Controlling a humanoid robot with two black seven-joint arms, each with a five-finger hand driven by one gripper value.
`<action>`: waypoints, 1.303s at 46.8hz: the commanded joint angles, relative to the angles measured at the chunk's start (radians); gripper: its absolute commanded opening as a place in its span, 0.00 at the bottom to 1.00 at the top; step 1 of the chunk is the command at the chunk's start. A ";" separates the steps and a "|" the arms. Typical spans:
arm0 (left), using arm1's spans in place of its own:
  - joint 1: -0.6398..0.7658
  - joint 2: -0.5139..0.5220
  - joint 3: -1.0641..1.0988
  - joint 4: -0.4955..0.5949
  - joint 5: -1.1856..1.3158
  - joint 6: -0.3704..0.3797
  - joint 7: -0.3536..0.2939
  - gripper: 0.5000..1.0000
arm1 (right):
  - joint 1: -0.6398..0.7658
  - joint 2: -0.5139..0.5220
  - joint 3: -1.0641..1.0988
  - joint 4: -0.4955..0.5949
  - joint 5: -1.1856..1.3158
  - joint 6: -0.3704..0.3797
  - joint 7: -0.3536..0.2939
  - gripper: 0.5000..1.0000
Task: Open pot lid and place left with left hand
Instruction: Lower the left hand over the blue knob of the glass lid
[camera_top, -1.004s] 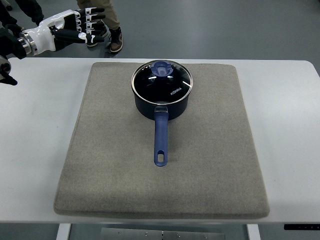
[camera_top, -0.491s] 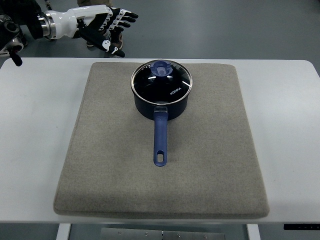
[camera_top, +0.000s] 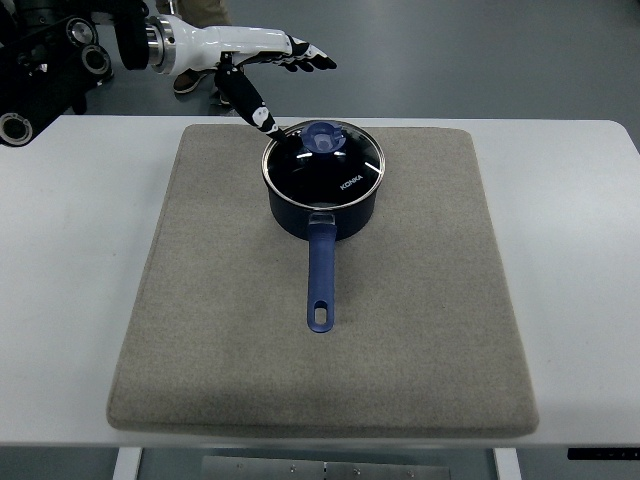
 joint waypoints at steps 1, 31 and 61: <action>-0.010 -0.027 0.027 0.000 0.056 0.000 0.001 0.97 | 0.000 0.000 0.000 0.000 0.000 0.000 0.000 0.83; -0.105 -0.145 0.168 0.051 0.293 0.006 0.012 0.96 | 0.000 0.000 0.000 0.000 0.000 0.000 0.000 0.83; -0.094 -0.174 0.205 0.084 0.293 0.107 0.047 0.89 | 0.000 0.000 0.000 0.000 0.000 0.000 0.000 0.83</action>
